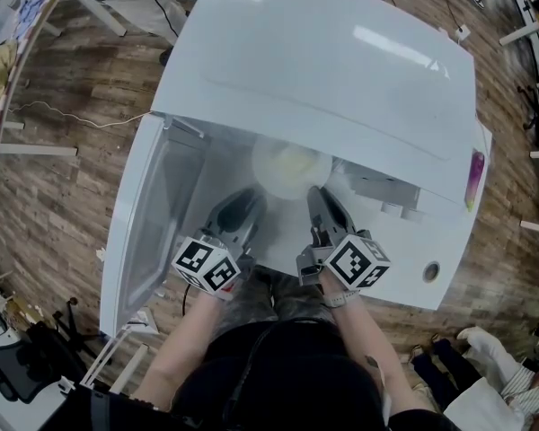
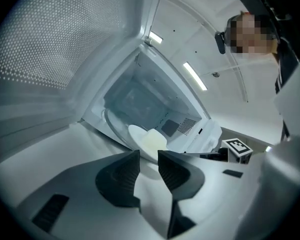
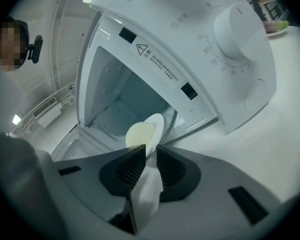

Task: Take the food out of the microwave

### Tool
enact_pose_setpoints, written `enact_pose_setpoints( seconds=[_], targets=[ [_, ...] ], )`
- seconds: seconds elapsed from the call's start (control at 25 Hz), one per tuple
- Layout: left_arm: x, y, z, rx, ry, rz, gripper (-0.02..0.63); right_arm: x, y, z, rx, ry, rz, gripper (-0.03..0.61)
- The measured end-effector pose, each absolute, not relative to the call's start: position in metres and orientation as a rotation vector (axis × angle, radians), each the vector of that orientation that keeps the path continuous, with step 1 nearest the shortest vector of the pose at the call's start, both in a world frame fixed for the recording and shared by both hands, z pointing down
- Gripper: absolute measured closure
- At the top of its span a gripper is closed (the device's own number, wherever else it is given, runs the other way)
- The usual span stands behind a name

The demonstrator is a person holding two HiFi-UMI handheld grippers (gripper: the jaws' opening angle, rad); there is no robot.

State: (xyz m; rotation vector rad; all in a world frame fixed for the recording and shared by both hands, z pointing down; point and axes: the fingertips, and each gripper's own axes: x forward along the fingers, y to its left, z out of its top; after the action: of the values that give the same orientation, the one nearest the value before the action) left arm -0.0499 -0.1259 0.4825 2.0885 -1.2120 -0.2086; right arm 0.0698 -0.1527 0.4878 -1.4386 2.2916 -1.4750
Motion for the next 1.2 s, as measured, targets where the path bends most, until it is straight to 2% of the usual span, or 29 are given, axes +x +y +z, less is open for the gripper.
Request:
enact_pose_setpoints(
  seconds=[0.48, 1.2],
  targets=[
    [-0.04, -0.128, 0.483, 1.938, -1.051, -0.353, 0.509, 0.071, -0.143, 0.482, -1.394, 2.191, -1.525, 0.512],
    [-0.031, -0.129, 0.49, 1.81, -0.978, -0.37, 0.51, 0.076, -0.128, 0.48, -1.341, 2.159, -1.535, 0.514]
  ],
)
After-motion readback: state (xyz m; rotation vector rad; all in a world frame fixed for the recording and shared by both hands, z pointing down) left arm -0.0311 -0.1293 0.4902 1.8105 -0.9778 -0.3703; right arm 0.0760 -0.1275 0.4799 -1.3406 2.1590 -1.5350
